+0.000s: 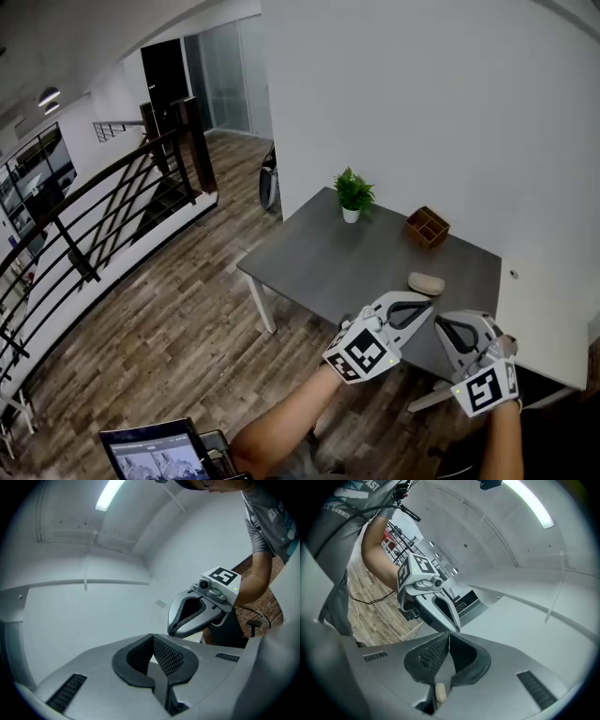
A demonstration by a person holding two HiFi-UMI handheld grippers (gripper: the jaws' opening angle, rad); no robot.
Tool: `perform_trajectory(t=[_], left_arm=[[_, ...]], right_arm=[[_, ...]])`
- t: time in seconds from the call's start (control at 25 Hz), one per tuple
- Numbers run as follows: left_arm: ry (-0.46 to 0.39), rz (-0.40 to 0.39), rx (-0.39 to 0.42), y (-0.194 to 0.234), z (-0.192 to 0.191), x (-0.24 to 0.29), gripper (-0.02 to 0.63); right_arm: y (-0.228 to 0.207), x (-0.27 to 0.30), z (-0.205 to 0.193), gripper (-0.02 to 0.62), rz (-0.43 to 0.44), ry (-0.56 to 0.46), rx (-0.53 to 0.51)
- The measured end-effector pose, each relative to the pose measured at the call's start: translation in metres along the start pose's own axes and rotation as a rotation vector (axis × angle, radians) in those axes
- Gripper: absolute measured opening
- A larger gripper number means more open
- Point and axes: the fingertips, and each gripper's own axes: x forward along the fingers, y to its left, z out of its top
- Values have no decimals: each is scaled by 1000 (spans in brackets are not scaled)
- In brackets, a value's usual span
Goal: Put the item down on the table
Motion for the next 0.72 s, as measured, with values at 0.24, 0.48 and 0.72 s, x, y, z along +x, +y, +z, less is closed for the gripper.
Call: perform_trajectory(t=[0.24, 0.48, 0.72], left_arm=[[21, 28, 10, -35, 22, -35, -3], [26, 86, 67, -27, 28, -82, -3], [32, 111, 111, -42, 56, -187, -3]], right_arm=[[31, -29, 35, 8, 18, -40, -12], [46, -20, 75, 8, -2, -99, -23], [75, -26, 178, 8, -30, -151, -21]])
